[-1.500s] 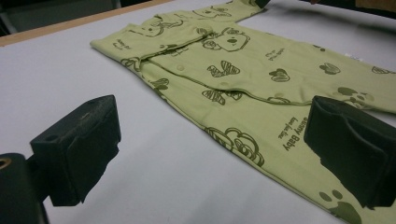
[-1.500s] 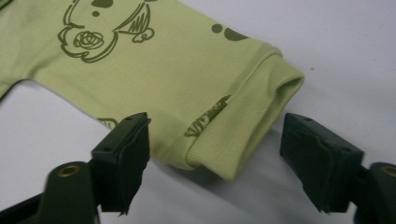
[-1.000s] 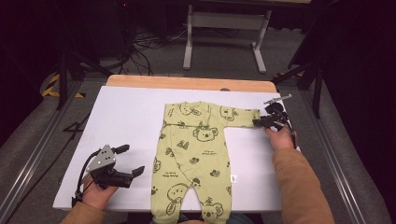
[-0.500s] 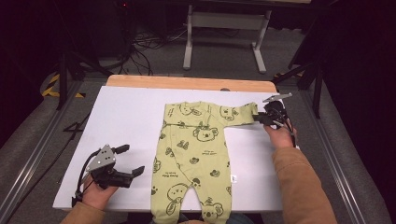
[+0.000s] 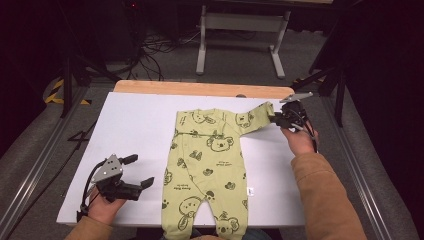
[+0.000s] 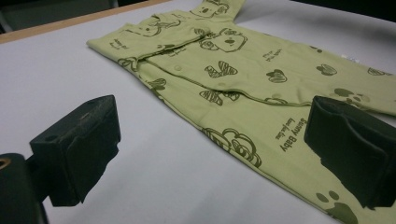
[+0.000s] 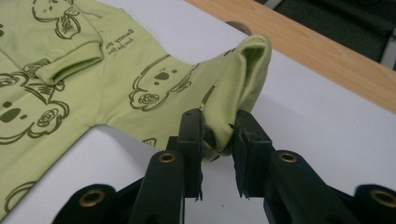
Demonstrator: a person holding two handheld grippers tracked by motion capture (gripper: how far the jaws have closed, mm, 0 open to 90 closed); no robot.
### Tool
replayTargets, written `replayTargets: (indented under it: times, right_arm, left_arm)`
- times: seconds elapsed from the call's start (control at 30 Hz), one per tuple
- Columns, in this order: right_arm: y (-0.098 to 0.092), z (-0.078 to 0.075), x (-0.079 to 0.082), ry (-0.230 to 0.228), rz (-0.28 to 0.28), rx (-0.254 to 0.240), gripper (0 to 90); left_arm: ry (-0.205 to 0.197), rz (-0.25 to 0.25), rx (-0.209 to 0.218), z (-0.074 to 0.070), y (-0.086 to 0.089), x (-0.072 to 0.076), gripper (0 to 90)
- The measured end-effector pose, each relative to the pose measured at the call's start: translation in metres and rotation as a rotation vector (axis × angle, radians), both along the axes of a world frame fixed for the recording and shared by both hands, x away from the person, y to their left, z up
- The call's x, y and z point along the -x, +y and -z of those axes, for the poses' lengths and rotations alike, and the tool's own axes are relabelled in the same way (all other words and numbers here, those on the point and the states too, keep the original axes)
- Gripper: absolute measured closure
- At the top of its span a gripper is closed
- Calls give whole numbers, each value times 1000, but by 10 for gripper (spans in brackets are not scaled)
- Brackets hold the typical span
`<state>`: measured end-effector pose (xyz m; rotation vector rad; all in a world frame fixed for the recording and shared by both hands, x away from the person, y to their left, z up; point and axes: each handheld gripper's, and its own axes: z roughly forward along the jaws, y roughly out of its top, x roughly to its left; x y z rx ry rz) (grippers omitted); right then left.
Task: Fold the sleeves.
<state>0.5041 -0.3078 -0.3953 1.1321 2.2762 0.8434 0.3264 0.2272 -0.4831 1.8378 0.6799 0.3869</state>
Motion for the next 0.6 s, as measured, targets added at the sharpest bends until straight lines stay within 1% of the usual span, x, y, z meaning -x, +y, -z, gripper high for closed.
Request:
replayTargets:
  times: [0.1, 0.23, 0.33, 0.43, 0.6]
  right_arm:
    - [4, -6, 1, -20, -10, -11, 745]
    - [11, -12, 2, -27, -27, -11, 744]
    - [20, -17, 2, -39, -51, -14, 742]
    - [30, -22, 3, -52, -74, -15, 743]
    - [50, -24, 3, -58, -118, -2, 743]
  left_arm:
    - [1, -1, 12, 0, 1, 0, 45]
    - [-1, -1, 9, 0, 1, 0, 45]
    - [-2, 0, 13, -1, 1, 0, 45]
    - [-2, 0, 8, 0, 0, 0, 45]
    - [-4, -2, 17, 0, 1, -1, 45]
